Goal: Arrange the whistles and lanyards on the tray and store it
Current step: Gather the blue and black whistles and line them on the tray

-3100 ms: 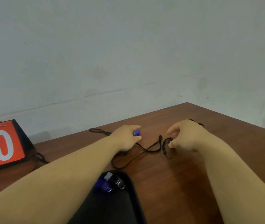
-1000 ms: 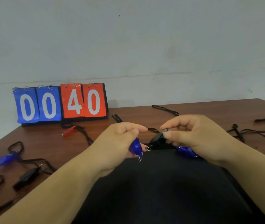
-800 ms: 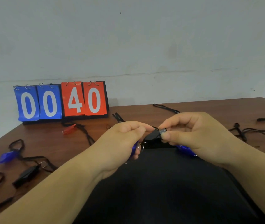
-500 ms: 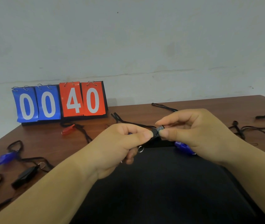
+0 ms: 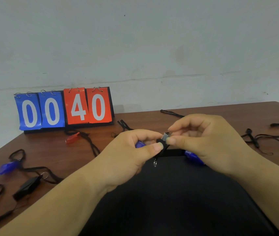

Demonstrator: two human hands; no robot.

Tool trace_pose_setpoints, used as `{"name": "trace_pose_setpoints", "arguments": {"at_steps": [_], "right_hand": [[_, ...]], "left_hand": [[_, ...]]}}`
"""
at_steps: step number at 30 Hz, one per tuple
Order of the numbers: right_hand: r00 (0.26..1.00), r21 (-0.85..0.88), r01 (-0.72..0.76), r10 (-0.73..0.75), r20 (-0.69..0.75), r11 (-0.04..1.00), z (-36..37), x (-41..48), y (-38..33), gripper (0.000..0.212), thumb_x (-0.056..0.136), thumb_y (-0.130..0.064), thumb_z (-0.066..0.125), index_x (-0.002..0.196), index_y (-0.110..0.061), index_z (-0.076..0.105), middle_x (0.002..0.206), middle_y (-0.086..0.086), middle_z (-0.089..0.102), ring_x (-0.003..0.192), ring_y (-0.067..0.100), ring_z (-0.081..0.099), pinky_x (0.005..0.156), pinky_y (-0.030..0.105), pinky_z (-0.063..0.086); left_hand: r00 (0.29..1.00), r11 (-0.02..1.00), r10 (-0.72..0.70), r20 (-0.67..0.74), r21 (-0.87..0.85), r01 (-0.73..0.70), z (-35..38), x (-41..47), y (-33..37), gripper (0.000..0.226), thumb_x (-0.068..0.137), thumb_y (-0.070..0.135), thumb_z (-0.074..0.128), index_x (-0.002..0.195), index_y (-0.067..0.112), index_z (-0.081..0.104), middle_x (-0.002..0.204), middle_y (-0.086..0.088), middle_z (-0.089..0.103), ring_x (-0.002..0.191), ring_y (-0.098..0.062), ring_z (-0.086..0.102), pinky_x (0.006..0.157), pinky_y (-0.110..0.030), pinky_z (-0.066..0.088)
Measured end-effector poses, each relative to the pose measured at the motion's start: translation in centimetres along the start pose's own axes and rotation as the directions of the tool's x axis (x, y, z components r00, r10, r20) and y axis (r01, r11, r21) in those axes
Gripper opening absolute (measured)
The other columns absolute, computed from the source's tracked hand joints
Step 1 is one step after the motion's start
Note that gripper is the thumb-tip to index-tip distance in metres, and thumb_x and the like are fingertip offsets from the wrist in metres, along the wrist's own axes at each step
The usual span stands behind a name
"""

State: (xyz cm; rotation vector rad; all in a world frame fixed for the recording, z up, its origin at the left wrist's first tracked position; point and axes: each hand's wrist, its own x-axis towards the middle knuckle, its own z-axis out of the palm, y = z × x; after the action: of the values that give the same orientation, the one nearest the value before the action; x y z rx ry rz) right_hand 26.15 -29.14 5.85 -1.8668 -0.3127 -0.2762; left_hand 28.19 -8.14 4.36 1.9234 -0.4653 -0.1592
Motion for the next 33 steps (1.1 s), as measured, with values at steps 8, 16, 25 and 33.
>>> {"name": "trace_pose_setpoints", "arguments": {"at_steps": [8, 16, 25, 33], "right_hand": [[0.99, -0.177, 0.116, -0.1, 0.098, 0.977, 0.3, -0.5, -0.1, 0.03, 0.08, -0.018, 0.083, 0.1, -0.041, 0.078, 0.09, -0.011, 0.077, 0.083, 0.009, 0.073, 0.085, 0.026, 0.059], [0.988, -0.247, 0.145, -0.125, 0.095, 0.958, 0.4, -0.5, 0.4, 0.029, 0.077, -0.021, 0.086, 0.097, -0.039, 0.076, 0.092, -0.015, 0.072, 0.08, 0.005, 0.071, 0.081, 0.022, 0.058], [0.991, -0.214, 0.108, -0.088, 0.1, 0.971, -0.1, -0.4, 0.6, 0.028, 0.076, -0.016, 0.087, 0.09, -0.036, 0.074, 0.093, -0.011, 0.074, 0.077, 0.008, 0.074, 0.075, 0.017, 0.057], [0.981, -0.295, 0.05, 0.008, 0.191, 0.954, -0.8, -0.2, 0.4, 0.029, 0.075, -0.019, 0.086, 0.093, -0.038, 0.073, 0.092, -0.013, 0.073, 0.082, 0.008, 0.073, 0.077, 0.028, 0.061]], "left_hand": [[0.985, 0.993, -0.022, -0.17, -0.119, 0.002, 0.2, 0.5, -0.7, 0.021, 0.093, 0.026, 0.071, 0.113, 0.028, 0.068, 0.06, 0.013, 0.062, 0.049, -0.009, 0.048, 0.056, -0.029, 0.046], [0.987, 0.983, -0.036, -0.156, -0.184, 0.007, 0.7, 0.3, -0.5, 0.012, 0.088, 0.025, 0.076, 0.1, 0.024, 0.074, 0.055, 0.015, 0.061, 0.047, -0.008, 0.045, 0.051, -0.028, 0.043], [0.98, 0.995, 0.001, -0.2, -0.094, -0.02, 1.0, 0.2, -0.2, 0.01, 0.085, 0.029, 0.078, 0.094, 0.03, 0.074, 0.059, 0.021, 0.065, 0.048, 0.003, 0.057, 0.057, -0.019, 0.045], [0.981, 0.989, 0.097, -0.17, 0.124, -0.076, 0.5, 0.1, 0.1, 0.016, 0.087, 0.03, 0.077, 0.101, 0.035, 0.072, 0.085, 0.024, 0.07, 0.066, 0.008, 0.064, 0.057, -0.008, 0.048]]}}
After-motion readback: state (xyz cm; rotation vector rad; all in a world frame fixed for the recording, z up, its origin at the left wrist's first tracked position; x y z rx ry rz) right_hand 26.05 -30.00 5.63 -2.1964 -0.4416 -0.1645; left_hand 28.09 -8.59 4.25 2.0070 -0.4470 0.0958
